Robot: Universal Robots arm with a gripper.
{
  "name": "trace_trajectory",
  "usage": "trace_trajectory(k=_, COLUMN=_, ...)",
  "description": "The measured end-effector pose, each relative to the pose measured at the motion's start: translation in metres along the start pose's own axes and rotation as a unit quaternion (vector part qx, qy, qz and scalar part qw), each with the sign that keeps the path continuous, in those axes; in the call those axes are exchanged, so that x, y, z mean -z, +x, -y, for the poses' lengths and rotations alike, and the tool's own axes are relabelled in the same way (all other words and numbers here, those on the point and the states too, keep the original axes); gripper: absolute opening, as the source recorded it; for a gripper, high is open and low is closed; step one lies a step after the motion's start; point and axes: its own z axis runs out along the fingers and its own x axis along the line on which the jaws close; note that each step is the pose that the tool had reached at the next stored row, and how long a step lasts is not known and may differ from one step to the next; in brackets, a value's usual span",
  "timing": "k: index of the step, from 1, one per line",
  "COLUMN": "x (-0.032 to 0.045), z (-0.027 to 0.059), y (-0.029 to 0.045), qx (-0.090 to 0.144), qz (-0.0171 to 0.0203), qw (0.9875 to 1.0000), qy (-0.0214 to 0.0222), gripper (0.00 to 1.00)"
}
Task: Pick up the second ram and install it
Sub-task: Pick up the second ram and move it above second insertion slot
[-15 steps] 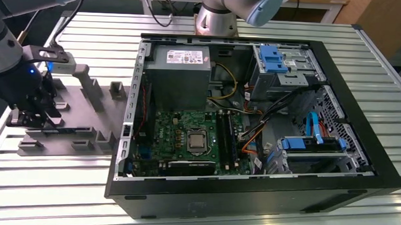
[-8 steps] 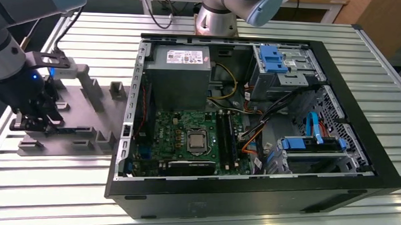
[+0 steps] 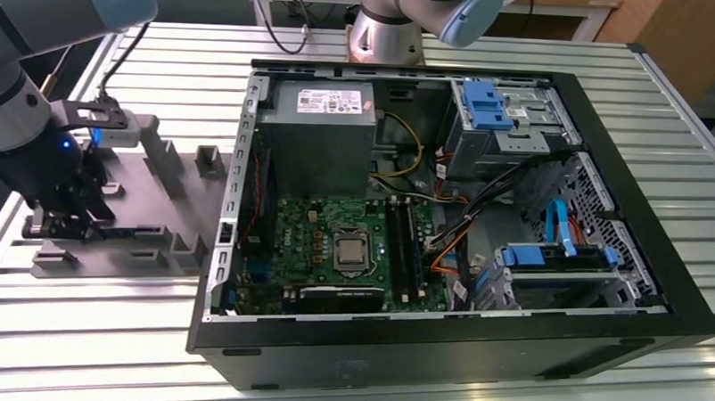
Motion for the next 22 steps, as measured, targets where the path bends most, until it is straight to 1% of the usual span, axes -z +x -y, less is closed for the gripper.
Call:
trace_trajectory(k=5, x=-0.0039, z=0.0, y=0.0004, qx=0.0, qz=0.0, qw=1.0, qy=0.0001, gripper=0.36)
trace_trajectory(k=6, x=-0.0047, z=0.0, y=0.0004, qx=0.0, qz=0.0, qw=1.0, qy=0.0002, gripper=0.3)
trace_trajectory(k=12, x=-0.0078, z=0.0, y=0.0005, qx=0.0, qz=0.0, qw=1.0, qy=0.0002, gripper=0.3)
trace_trajectory(k=19, x=-0.0089, z=0.0, y=0.0006, qx=0.0, qz=-0.0001, qw=1.0, qy=0.0002, gripper=0.3)
trace_trajectory(k=21, x=-0.0092, z=0.0, y=0.0005, qx=0.0, qz=0.0, qw=1.0, qy=0.0002, gripper=0.28)
trace_trajectory(k=22, x=-0.0093, z=0.0, y=0.0005, qx=0.0, qz=0.0, qw=1.0, qy=0.0002, gripper=0.22)
